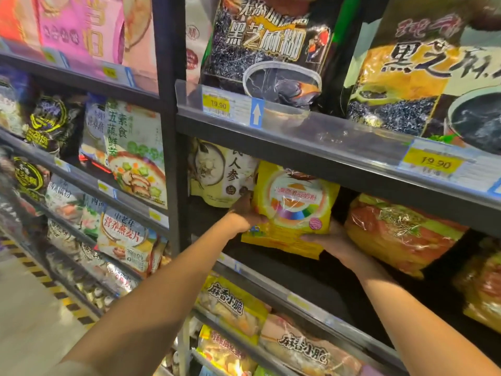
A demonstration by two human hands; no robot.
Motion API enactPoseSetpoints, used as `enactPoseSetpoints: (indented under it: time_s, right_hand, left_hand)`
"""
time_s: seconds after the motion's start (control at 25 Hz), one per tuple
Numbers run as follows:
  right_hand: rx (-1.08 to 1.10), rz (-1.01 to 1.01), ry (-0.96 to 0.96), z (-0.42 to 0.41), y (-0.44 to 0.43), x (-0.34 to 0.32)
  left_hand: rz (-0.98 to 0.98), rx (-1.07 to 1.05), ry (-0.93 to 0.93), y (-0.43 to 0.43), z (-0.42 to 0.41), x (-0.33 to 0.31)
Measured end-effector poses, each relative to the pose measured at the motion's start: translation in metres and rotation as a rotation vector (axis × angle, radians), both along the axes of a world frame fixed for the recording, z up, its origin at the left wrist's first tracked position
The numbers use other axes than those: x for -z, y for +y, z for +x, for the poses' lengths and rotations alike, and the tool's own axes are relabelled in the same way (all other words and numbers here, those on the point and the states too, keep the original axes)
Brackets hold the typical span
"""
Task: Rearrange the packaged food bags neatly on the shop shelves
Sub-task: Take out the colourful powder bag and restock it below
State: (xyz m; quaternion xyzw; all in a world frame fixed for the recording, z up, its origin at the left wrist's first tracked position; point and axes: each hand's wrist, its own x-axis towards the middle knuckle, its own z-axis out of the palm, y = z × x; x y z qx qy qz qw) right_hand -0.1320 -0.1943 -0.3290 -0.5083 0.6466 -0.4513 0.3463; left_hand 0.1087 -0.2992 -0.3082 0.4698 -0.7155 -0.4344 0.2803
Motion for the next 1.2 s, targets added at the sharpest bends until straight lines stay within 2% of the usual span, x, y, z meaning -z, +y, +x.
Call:
enactPoseSetpoints:
  time_s: [0.12,0.32,0.6,0.88,1.2]
  right_hand:
    - [0.104,0.017,0.194,0.000,-0.016,0.011]
    - [0.178,-0.028,0.308,-0.003,-0.038,0.025]
    - [0.290,0.080,0.437,-0.009,-0.063,0.030]
    - [0.334,0.149,0.482,-0.012,-0.073,0.034]
    - [0.353,0.140,0.434,-0.003,-0.066,0.027]
  left_hand:
    - [-0.045,-0.017,-0.107,-0.019,-0.010,0.011]
    - [-0.144,-0.075,-0.121,-0.045,-0.026,0.027]
    - [-0.211,-0.085,-0.174,-0.069,-0.044,0.042]
    - [-0.182,-0.113,-0.188,-0.067,-0.048,0.032]
    - [-0.151,0.019,-0.214,-0.052,-0.035,0.029]
